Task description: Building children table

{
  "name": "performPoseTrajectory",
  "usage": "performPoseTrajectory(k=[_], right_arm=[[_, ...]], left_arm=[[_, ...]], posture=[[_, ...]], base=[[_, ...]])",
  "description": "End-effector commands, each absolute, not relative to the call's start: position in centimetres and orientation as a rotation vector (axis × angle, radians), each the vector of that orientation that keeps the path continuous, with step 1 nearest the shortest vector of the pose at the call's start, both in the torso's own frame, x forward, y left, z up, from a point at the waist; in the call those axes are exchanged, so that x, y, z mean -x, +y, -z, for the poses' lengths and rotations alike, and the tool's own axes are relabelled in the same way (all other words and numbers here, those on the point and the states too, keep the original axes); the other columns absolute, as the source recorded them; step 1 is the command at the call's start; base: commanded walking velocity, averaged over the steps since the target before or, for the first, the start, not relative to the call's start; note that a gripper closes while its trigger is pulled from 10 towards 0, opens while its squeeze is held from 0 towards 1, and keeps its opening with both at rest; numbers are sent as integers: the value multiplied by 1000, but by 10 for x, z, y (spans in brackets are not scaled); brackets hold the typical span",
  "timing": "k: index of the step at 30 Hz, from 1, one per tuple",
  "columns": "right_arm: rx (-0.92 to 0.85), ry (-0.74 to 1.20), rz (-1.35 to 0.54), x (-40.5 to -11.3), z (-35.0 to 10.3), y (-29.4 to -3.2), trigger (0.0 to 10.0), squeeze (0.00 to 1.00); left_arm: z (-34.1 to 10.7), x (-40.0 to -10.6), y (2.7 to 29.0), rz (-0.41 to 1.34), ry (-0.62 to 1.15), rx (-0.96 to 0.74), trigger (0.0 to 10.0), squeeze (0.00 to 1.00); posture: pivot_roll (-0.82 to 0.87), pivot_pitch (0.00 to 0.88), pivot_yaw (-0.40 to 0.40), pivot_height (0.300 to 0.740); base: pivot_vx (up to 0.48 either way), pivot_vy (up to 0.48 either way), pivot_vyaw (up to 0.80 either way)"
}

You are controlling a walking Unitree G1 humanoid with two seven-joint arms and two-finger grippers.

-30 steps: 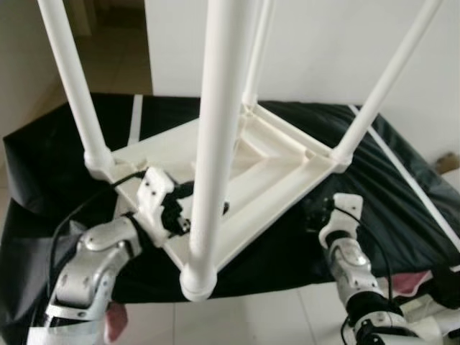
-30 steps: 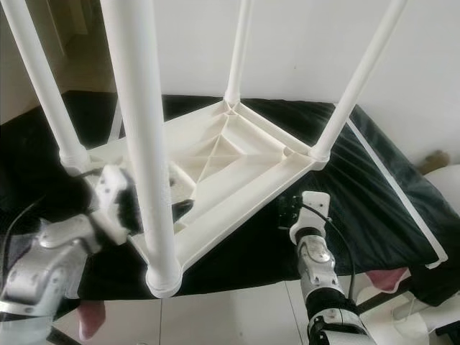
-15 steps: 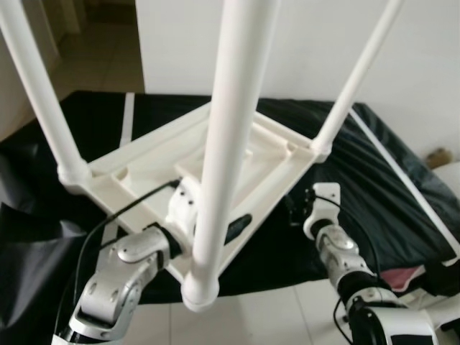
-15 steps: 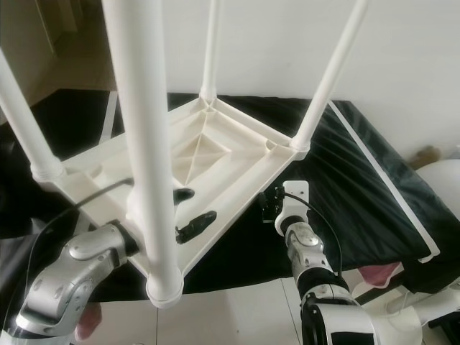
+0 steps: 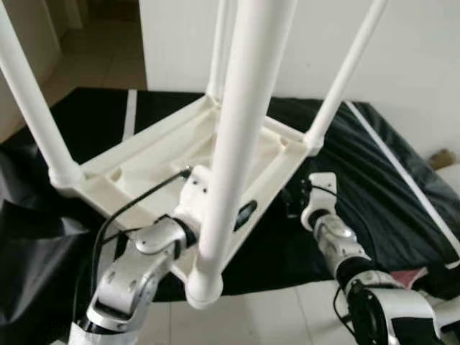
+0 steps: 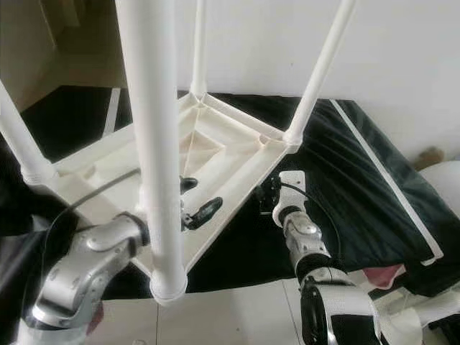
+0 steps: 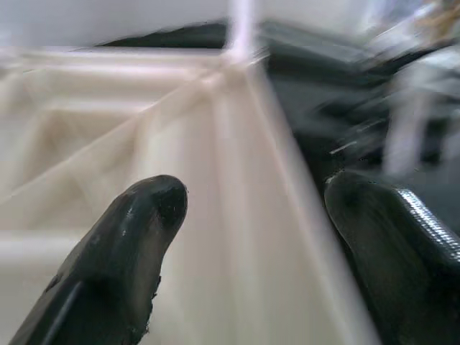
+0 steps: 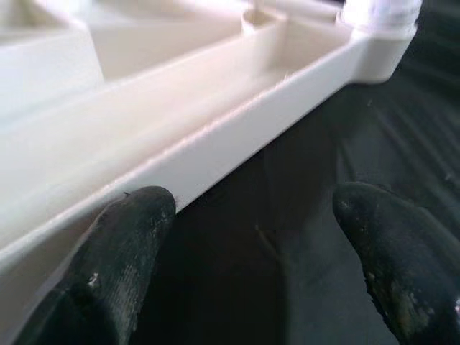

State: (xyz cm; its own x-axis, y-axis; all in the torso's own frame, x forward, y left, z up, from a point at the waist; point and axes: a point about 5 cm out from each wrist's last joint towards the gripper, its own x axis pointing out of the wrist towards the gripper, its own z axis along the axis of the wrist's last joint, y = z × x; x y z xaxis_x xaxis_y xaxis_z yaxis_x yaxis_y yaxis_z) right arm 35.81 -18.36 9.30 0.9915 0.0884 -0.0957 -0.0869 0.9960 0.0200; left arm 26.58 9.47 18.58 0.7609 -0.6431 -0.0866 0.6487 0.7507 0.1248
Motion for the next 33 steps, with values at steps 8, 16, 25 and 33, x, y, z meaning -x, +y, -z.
performPoseTrajectory(k=[8, 16, 25, 33], right_arm=[[-22, 35, 39, -336, -84, -220, 10000, 0], [-20, -36, 91, -310, -84, -237, 10000, 0], [-11, -52, 98, -301, -88, -244, 10000, 0], [13, -42, 74, -298, -92, -246, 10000, 0]], left_arm=[[-176, -285, 122, 687, 84, -141, 10000, 0], [-160, -298, 151, 720, 165, -275, 10000, 0], [-158, -293, 177, 824, 147, -281, 10000, 0], [-158, -274, 194, 993, 173, -250, 10000, 0]], posture=[[165, 0, -109, 740], [138, 0, -81, 740], [135, 0, -76, 740], [146, 0, -87, 740]], base=[[0, 0, 0], [0, 0, 0], [0, 0, 0], [0, 0, 0]])
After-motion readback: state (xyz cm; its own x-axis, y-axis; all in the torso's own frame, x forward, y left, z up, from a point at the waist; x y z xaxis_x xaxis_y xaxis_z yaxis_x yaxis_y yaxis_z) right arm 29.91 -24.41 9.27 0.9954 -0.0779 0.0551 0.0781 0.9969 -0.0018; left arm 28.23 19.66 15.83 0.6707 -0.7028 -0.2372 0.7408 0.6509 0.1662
